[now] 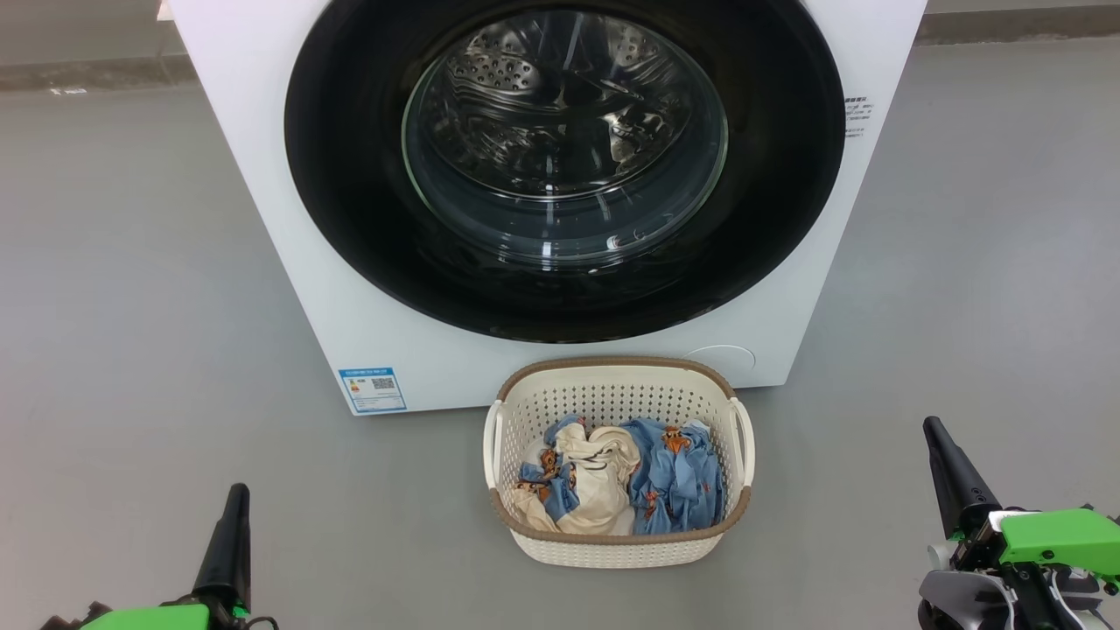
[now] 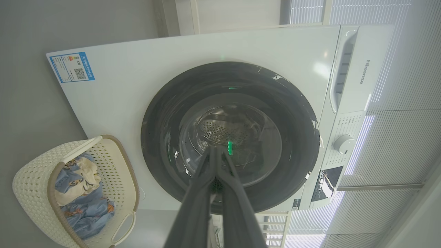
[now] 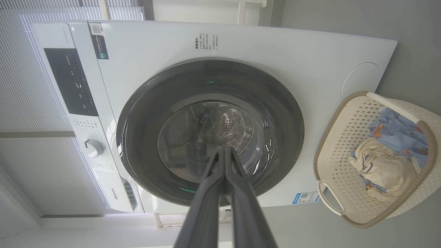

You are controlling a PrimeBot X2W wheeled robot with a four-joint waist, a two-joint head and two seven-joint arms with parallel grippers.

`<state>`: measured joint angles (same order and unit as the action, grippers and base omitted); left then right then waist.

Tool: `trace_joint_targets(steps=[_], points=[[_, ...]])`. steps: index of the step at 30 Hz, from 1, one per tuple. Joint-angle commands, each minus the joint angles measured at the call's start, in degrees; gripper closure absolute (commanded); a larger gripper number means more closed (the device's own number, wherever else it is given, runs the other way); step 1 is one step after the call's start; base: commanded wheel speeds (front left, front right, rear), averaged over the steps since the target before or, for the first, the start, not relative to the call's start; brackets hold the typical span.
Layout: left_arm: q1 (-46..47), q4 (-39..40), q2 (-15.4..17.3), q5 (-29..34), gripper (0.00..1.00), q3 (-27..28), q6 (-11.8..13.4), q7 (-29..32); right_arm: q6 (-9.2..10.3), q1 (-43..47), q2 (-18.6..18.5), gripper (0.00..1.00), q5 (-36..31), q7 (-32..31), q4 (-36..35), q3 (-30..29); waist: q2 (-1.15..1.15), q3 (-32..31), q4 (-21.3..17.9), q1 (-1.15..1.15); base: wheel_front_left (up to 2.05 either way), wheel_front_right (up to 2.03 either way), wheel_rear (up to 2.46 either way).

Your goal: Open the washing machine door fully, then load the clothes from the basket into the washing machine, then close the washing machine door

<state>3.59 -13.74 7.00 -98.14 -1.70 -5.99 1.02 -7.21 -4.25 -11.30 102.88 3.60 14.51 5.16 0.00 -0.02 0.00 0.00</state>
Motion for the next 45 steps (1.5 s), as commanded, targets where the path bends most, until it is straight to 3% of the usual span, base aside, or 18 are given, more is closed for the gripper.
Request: trace_joint_targets(steps=[1,45], points=[[2.38,1.67,0.64,0.52,1.00,2.00,0.03,0.31,-0.28,-2.17,-1.20,1.00,0.29,0.17,-1.70,1.03,0.00,0.00,0.00,0.00,0.00,0.00,0.00],[2.39,1.67,0.21,1.02,1.00,2.57,0.09,0.77,-0.28,-2.17,-1.27,1.00,0.37,0.25,-1.73,1.13,0.00,0.00,0.00,0.00,0.00,0.00,0.00]])
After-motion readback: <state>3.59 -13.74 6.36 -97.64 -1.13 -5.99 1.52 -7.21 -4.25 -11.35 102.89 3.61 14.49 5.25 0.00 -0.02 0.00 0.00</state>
